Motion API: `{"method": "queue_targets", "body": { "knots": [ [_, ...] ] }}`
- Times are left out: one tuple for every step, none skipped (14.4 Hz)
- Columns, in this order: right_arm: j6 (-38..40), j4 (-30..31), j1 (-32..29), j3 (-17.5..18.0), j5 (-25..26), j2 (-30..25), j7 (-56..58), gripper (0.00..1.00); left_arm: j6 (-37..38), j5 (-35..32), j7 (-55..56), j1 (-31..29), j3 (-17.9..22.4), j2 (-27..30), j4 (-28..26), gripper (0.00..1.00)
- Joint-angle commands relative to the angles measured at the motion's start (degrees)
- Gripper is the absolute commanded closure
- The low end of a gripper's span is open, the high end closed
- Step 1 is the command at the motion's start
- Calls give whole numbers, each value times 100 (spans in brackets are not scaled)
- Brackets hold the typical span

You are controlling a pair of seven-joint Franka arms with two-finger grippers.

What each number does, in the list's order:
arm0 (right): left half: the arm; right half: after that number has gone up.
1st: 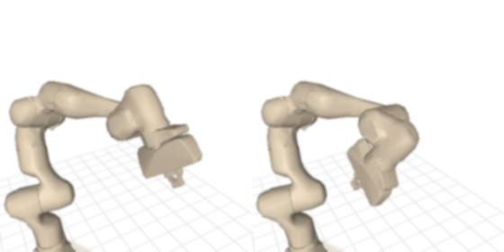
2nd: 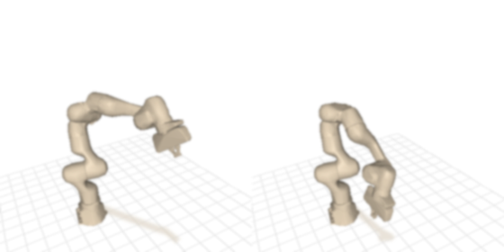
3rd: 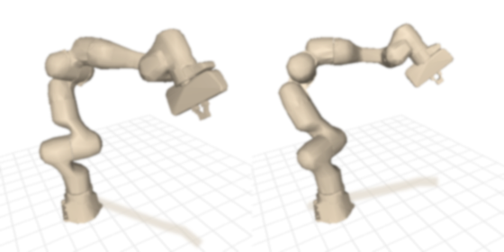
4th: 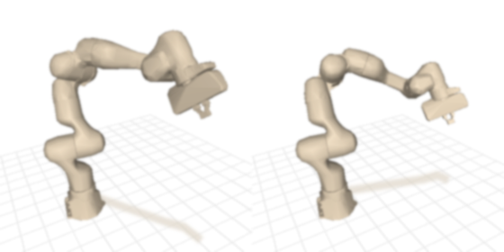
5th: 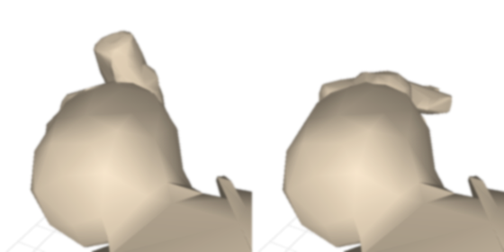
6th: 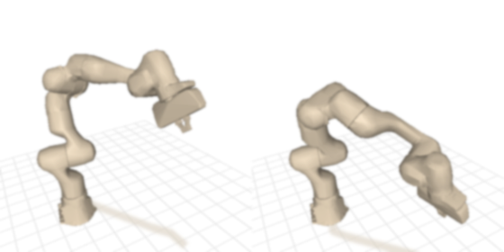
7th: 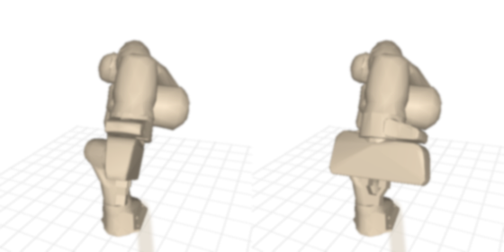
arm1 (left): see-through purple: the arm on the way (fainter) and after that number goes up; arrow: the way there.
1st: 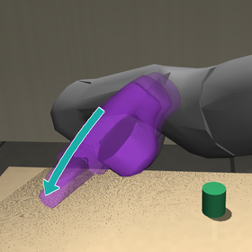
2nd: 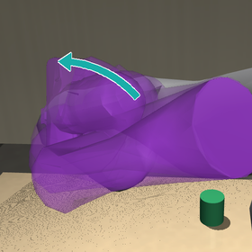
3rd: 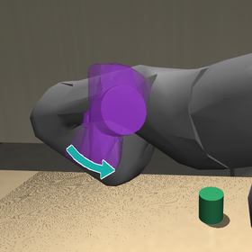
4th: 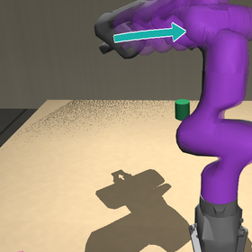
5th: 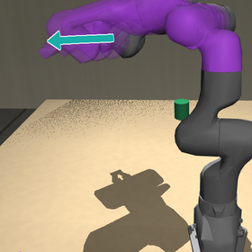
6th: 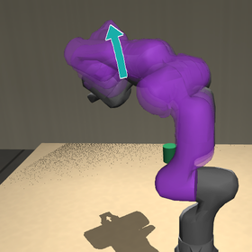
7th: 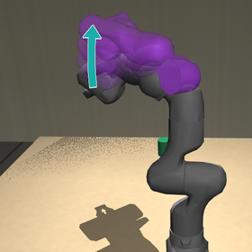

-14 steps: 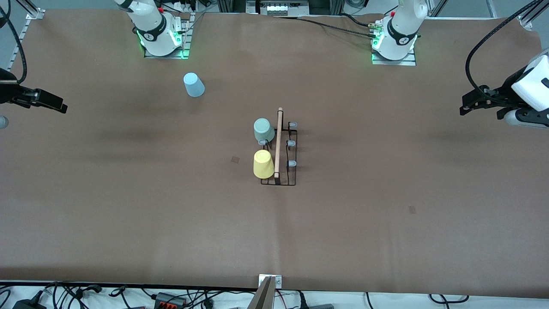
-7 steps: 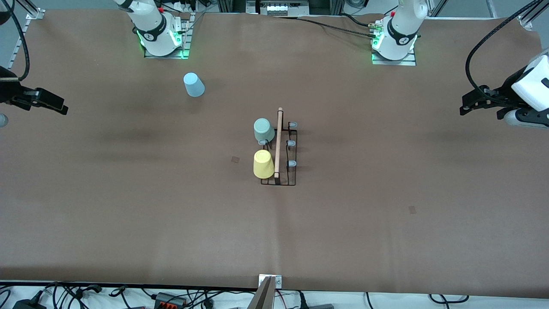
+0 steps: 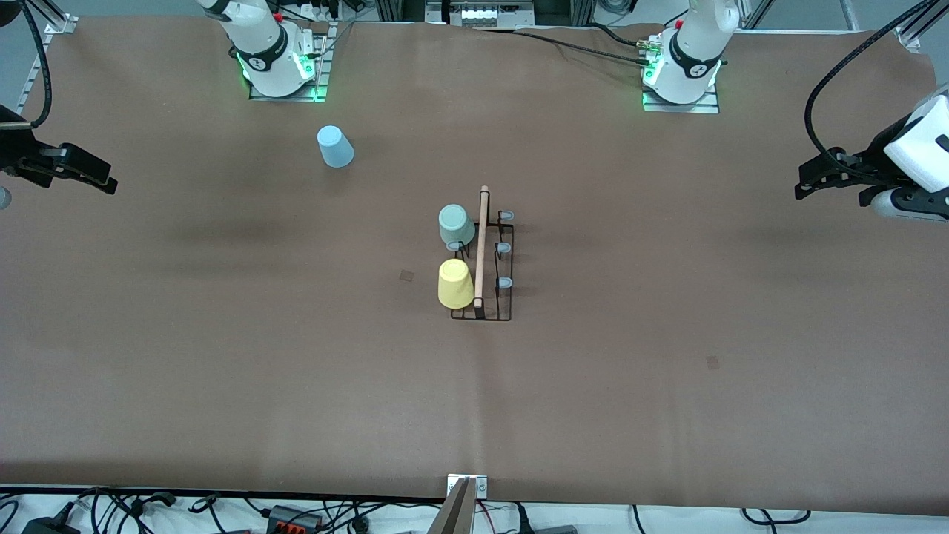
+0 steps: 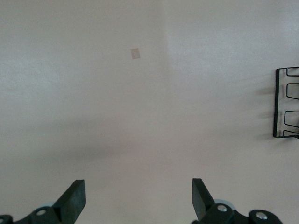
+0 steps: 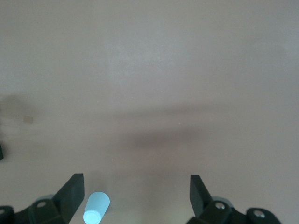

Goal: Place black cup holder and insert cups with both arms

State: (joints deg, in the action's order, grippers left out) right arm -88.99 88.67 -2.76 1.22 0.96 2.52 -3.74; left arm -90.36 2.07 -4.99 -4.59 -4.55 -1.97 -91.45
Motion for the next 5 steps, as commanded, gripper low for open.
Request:
{"method": "queue_targets", "body": {
  "knots": [
    [-110, 116, 4, 1, -52, -111, 22, 0, 115, -128, 42, -15, -37, -32, 127, 0],
    [-101, 116, -5, 1, -52, -111, 40, 0, 115, -136, 42, -15, -37, -32, 127, 0],
    [-101, 116, -14, 1, -52, -111, 14, 0, 115, -128, 42, -15, -37, -32, 127, 0],
    [-101, 116, -14, 1, -52, -111, 22, 0, 115, -128, 42, -15, -37, -32, 127, 0],
    [-101, 116, -23, 1, -52, -111, 57, 0, 115, -128, 42, -15, -37, -32, 127, 0]
  ]
}}
